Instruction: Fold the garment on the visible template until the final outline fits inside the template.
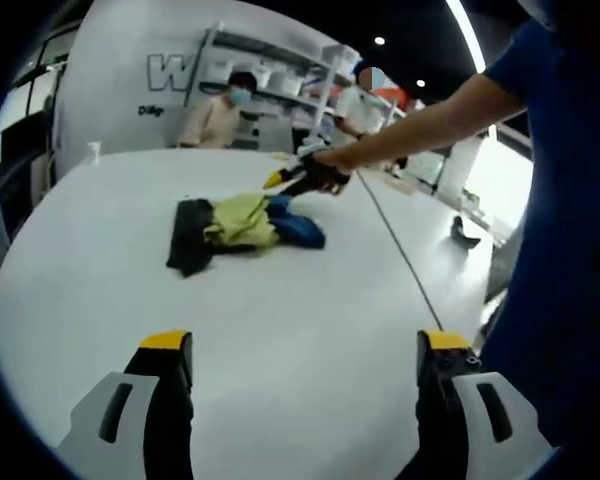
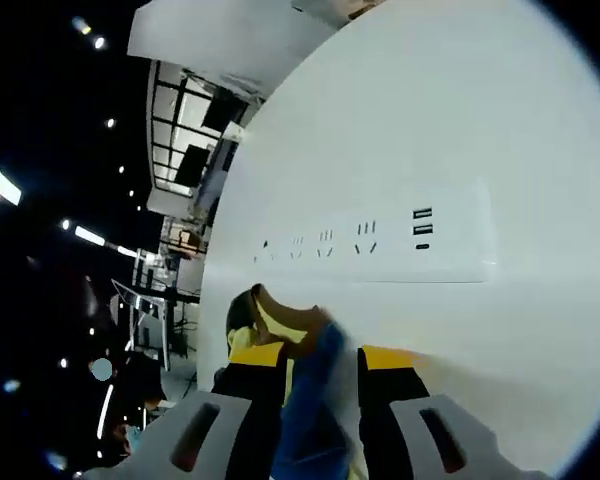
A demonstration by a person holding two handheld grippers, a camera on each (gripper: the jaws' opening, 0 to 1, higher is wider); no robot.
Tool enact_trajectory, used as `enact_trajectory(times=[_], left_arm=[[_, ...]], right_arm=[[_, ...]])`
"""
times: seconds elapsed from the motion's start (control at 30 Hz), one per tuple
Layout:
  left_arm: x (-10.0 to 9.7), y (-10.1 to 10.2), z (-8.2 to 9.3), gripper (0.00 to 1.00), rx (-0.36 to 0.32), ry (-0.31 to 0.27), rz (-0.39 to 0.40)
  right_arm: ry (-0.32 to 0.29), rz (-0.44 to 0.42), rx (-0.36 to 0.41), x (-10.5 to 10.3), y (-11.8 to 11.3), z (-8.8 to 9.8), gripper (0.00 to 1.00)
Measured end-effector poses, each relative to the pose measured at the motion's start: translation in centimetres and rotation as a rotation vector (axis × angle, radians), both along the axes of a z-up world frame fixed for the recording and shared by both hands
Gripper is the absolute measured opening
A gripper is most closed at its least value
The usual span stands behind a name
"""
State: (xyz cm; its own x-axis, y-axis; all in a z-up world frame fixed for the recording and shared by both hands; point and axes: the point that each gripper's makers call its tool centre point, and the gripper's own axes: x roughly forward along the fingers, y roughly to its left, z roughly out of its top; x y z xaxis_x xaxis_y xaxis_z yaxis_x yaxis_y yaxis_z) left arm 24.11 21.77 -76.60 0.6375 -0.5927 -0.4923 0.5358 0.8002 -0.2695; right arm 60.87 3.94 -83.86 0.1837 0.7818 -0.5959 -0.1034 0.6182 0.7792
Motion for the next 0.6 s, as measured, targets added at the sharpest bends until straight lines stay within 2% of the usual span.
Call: enact_trajectory(times=[0.17, 0.3, 0.47, 0.6], left_arm=[[-0.2, 0.5, -0.4, 0.88, 0.005, 0.01, 0.009], [-0.1, 0.6, -0.4, 0.88, 0.008, 0.012, 0.015], [-0.3, 0.9, -0.7, 0.88, 0.025, 0.021, 0.009], [-0.5, 1.0, -0.8, 0.88, 0.036, 0.025, 0.002]], right_arm=[[0.022, 0.008, 0.011, -0.3, 0.7, -0.1, 0.21], [0.049, 0.027, 0.02, 0.4, 0.9, -0.5, 0.18], [0.04, 0.112, 0.011, -1.0, 1.8, -0.6, 0.14], [0.057, 0.104, 0.014, -0.9, 2.1, -0.5, 0.14]])
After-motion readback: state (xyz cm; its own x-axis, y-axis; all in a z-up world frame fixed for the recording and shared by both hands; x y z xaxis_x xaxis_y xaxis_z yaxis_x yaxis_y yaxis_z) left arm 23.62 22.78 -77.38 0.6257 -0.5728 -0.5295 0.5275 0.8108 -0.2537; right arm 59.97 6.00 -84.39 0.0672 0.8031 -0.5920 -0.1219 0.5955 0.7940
